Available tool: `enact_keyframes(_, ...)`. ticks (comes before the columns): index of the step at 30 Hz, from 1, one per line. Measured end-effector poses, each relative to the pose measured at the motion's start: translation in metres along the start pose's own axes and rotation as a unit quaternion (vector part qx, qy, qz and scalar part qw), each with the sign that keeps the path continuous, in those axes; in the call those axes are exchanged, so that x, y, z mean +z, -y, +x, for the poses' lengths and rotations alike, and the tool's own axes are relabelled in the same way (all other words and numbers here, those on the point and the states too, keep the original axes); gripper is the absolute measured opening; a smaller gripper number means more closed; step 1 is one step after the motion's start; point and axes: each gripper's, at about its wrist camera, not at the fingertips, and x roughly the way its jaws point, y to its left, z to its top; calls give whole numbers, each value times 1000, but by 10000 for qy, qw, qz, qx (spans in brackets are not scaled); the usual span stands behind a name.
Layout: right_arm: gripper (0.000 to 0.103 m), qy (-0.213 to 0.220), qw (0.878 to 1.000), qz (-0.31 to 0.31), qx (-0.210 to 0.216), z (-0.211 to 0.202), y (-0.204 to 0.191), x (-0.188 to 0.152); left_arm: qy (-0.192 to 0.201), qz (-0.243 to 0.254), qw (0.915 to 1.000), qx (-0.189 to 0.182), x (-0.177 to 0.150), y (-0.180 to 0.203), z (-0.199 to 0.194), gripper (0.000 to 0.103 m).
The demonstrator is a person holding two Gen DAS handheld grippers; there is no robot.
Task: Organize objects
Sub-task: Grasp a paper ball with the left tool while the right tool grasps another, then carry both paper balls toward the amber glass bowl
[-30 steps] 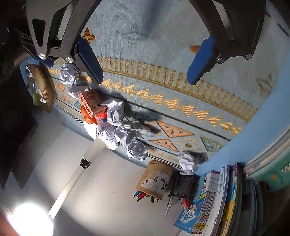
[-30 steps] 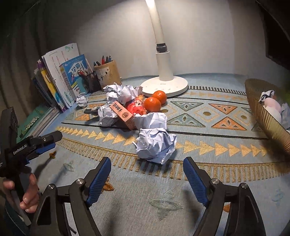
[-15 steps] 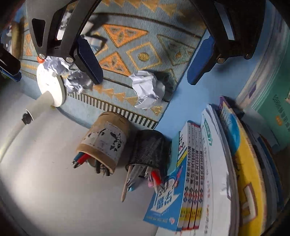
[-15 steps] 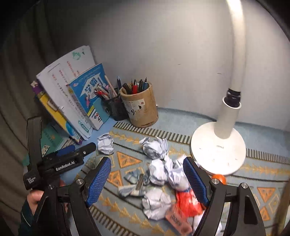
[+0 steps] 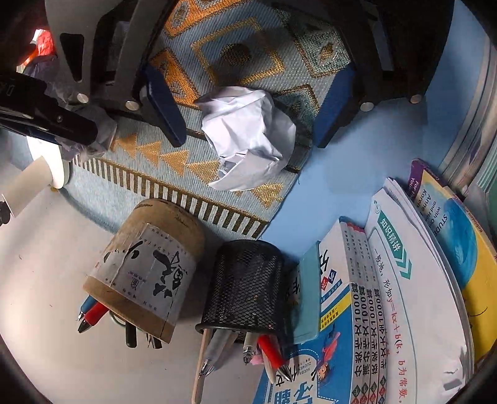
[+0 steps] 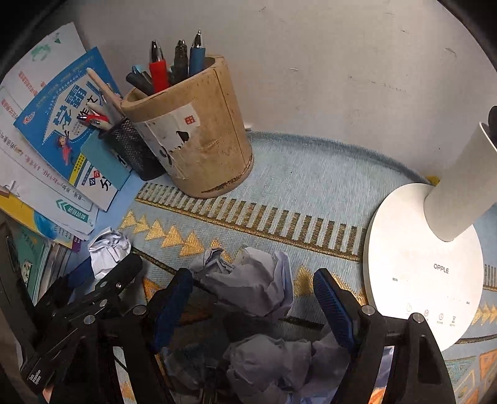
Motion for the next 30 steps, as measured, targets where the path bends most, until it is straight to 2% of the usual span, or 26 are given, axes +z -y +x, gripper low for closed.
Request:
enact_keyframes(2,65,-104,9997,86,218,6,1,0,31,-31,10000,-72,-1,-2,-1,62)
enact_keyframes(3,56,-146,9995,95,267,9,1,0,16,16,10000,7,-2,-1,0,52)
enact_keyframes(4,47,-134,9997,44,217,9,0,0,49,79,9999,102,-3,0,-1,48)
enact_keyframes(6,45,-25,9997,-34,233,2,-3,-1,48,114,9999,-9,-5,1,-3,47)
enact_keyframes(9,43,274,9991,-177,262,-18,-7,-6,300,59,9994,-162,-8,1,-21,47)
enact_keyframes(14,43,824,9945,-22,644,-90,7,-32,689,179,9918,-1062,-19,7,-90,47)
enact_keyframes(18,44,1402,9880,60,644,-173,20,-80,935,558,9786,-1745,-48,31,-155,46)
enact_keyframes(21,44,1853,9801,164,689,-236,42,-140,1084,928,9638,-2254,-79,54,-199,47)
enact_keyframes(23,44,2015,9767,359,651,-264,63,-181,1082,1106,9554,-2514,-108,69,-221,47)
enact_keyframes(24,44,2082,9754,470,543,-273,73,-201,1042,1163,9520,-2633,-122,72,-234,47)
enact_keyframes(27,44,2048,9763,702,26,-285,103,-255,850,1264,9415,-3006,-153,101,-238,47)
enact_keyframes(30,44,1803,9788,961,-169,-275,126,-296,636,1573,9364,-3074,-193,129,-228,47)
